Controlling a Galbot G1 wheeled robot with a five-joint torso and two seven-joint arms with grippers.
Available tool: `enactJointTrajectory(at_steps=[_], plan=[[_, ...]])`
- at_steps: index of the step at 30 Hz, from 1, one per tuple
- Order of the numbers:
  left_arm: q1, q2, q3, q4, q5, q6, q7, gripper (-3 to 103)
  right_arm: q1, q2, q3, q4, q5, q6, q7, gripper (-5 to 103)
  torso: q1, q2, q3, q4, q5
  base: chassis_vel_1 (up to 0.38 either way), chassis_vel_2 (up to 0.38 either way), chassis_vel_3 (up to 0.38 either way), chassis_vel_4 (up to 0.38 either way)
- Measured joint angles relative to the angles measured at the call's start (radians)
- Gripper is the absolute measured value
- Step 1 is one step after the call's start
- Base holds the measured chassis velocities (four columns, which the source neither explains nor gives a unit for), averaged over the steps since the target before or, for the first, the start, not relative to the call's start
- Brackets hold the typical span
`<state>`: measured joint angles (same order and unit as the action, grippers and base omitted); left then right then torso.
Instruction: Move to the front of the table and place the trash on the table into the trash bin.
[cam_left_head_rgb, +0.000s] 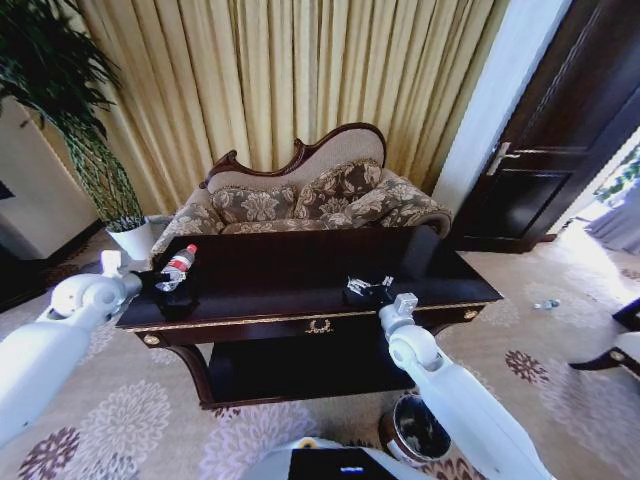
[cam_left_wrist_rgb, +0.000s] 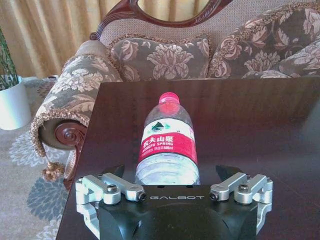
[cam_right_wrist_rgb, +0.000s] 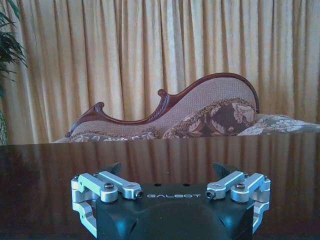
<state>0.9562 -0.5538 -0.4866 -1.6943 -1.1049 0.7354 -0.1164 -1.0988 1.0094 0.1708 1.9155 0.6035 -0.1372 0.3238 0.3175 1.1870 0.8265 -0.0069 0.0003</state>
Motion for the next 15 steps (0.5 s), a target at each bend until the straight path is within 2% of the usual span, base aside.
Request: enactJointTrajectory(at_steps=[3, 5, 8, 9, 11, 14, 15], plan=[[-0.002, -0.005, 0.004, 0.001, -0.001, 0.0, -0.001, 89, 0.0, 0.003, 0.0, -0.002, -0.001, 0.001, 0.0, 100, 0.0, 0.0, 0.0, -0.0001, 0.0001, 0.0, 0.0, 0.0, 0.0], [-0.002, -0.006, 0.004, 0.001, -0.002, 0.0, -0.002, 89, 0.0, 0.003, 0.0, -0.002, -0.001, 0.001, 0.0, 100, 0.0, 0.0, 0.0, 0.0, 0.0, 0.0, 0.0, 0.0, 0.0], [-0.001, -0.011, 0.004, 0.0, -0.01, 0.0, -0.019, 74, -0.001, 0.005, -0.001, -0.003, -0.001, 0.001, 0.0, 100, 0.0, 0.0, 0.0, 0.0, 0.0, 0.0, 0.0, 0.0, 0.0], [-0.001, -0.011, 0.004, 0.0, -0.01, 0.0, -0.019, 74, -0.001, 0.005, -0.001, -0.003, -0.001, 0.001, 0.0, 100, 0.0, 0.0, 0.0, 0.0, 0.0, 0.0, 0.0, 0.0, 0.0], [0.004, -0.013, 0.001, -0.001, -0.013, -0.001, -0.026, 62, -0.003, 0.005, -0.001, -0.004, -0.002, 0.001, 0.0, 100, 0.0, 0.0, 0.0, 0.0, 0.0001, 0.0, 0.0, 0.0, 0.0], [0.006, -0.013, -0.001, -0.001, -0.012, -0.002, -0.027, 57, -0.004, 0.006, -0.001, -0.005, -0.003, 0.001, 0.0, 100, 0.0, 0.0, 0.0, -0.0001, 0.0003, 0.0, 0.0, 0.0, 0.0], [0.007, -0.014, -0.002, -0.002, -0.009, -0.003, -0.027, 50, -0.005, 0.007, -0.001, -0.005, -0.004, 0.001, 0.0, 100, 0.0, 0.0, 0.0, -0.0001, 0.0002, 0.0, 0.0, 0.0, 0.0]])
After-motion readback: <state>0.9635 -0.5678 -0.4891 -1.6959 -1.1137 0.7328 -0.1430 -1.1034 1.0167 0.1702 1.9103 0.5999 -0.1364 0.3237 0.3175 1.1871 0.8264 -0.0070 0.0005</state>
